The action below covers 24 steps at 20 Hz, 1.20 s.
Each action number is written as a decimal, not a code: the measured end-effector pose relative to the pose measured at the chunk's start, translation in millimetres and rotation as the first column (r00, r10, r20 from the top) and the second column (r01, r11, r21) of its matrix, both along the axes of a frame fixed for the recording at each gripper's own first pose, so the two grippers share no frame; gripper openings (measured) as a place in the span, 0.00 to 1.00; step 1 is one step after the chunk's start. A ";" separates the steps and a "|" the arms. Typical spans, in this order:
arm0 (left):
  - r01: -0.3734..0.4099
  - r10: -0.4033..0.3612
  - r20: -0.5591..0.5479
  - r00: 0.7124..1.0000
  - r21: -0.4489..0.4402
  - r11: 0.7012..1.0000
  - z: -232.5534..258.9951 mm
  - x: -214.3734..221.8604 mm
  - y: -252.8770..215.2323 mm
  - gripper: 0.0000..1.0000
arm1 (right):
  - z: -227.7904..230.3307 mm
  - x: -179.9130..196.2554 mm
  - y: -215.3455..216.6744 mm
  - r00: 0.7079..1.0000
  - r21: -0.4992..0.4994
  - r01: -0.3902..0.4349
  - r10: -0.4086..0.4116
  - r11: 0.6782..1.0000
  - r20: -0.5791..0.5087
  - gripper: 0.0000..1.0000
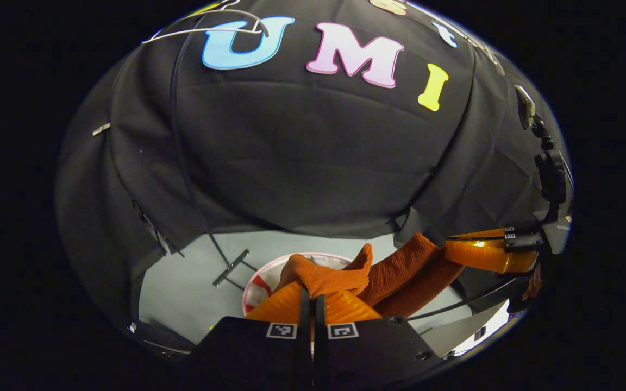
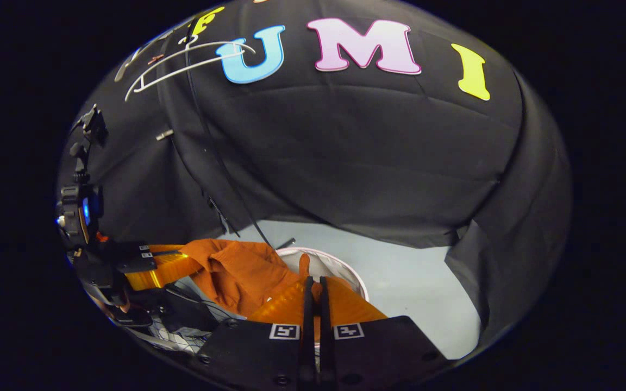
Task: Grasp the clothes on the hanger with both hands and then place them into the laundry hamper below.
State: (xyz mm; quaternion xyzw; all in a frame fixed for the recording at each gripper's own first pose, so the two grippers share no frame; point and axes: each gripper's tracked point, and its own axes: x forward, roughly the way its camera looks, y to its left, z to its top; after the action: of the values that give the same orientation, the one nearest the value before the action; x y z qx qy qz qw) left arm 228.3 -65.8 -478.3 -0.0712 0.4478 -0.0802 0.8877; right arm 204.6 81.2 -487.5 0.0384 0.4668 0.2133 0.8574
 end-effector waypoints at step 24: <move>-0.093 0.076 0.170 0.982 0.089 0.992 109.0 -20.1 13.9 0.96 | 95.9 -16.8 -12.9 0.976 -0.015 0.128 -0.123 0.992 0.179 0.99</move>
State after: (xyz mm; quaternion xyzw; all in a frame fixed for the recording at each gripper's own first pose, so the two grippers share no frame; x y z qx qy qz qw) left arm 208.2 -51.9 -369.3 -0.0402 0.3719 -0.0263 0.9270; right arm 187.8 68.3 -391.6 0.0375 0.3879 0.1553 0.9077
